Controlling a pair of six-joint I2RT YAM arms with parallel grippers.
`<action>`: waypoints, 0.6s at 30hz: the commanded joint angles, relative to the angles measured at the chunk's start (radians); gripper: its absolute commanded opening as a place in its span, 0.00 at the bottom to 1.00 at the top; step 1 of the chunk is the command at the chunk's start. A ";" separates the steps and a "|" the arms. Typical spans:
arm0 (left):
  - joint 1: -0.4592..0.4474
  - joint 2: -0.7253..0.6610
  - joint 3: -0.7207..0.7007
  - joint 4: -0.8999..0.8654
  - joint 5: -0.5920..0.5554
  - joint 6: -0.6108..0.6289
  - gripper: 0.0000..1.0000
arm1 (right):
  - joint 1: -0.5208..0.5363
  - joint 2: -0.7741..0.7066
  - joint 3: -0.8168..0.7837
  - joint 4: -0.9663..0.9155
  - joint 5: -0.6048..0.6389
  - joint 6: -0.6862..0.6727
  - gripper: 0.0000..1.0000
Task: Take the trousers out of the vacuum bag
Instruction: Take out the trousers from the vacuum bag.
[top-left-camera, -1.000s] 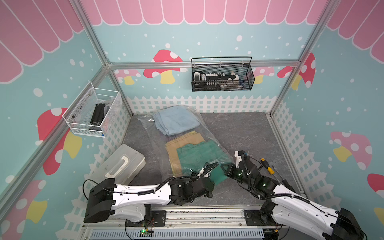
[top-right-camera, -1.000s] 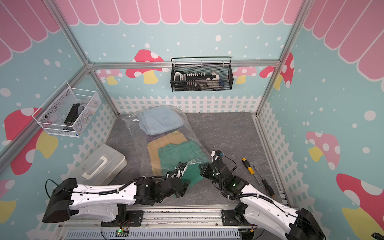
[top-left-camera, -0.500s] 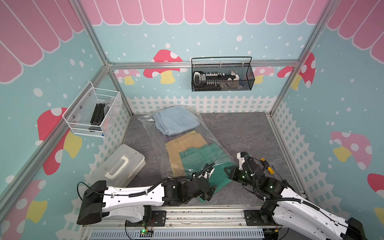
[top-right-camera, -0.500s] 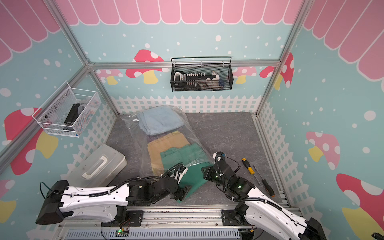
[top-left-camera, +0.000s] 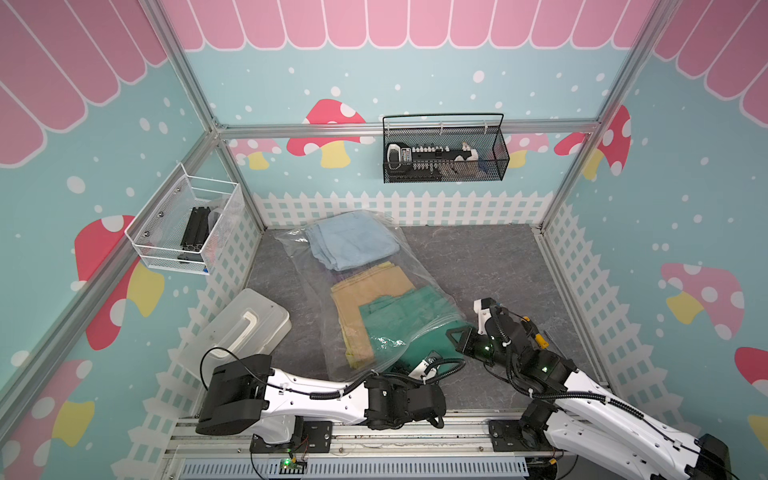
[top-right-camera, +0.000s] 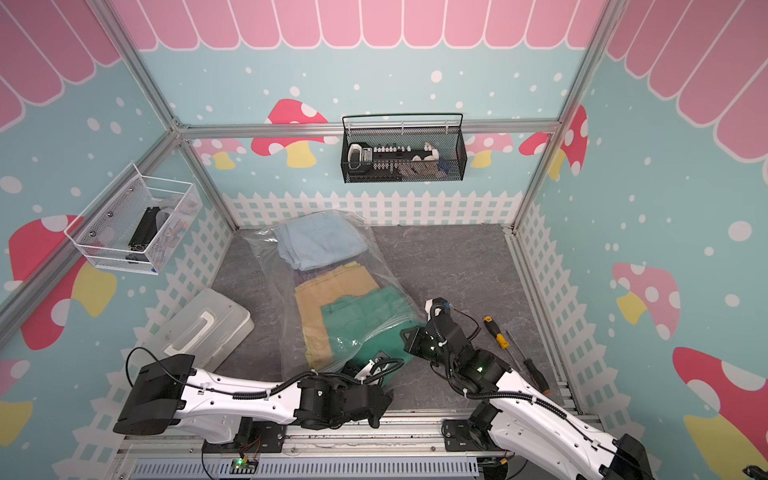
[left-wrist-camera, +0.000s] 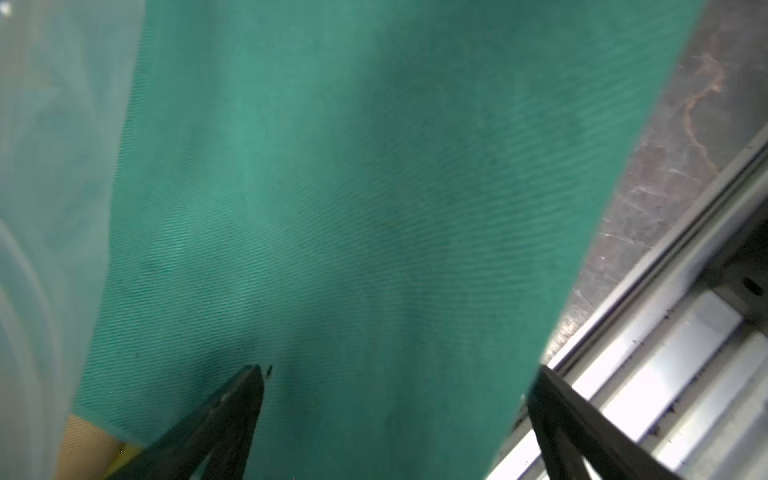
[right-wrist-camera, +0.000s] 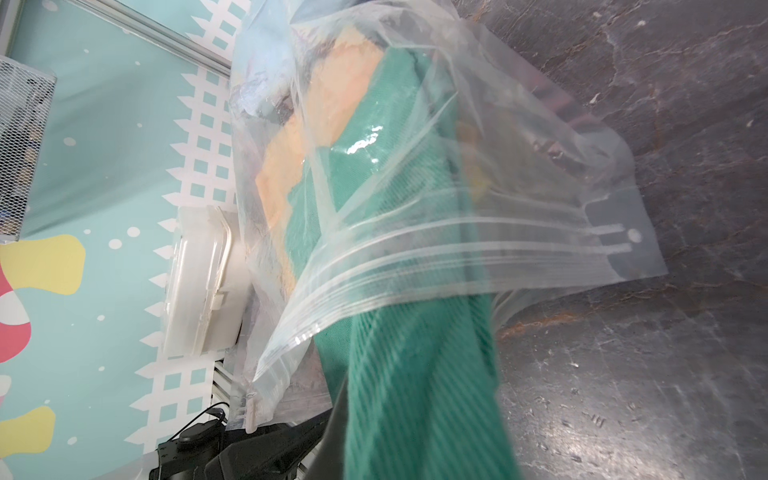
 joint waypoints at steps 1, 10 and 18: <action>-0.006 0.033 0.034 -0.066 -0.133 -0.091 0.99 | -0.005 -0.014 0.042 0.018 -0.002 0.016 0.04; -0.002 0.103 0.040 -0.143 -0.183 -0.182 0.95 | -0.005 -0.017 0.042 0.018 -0.008 0.011 0.04; 0.046 0.096 -0.006 -0.122 -0.136 -0.195 0.75 | -0.005 -0.015 0.035 0.019 -0.010 0.009 0.04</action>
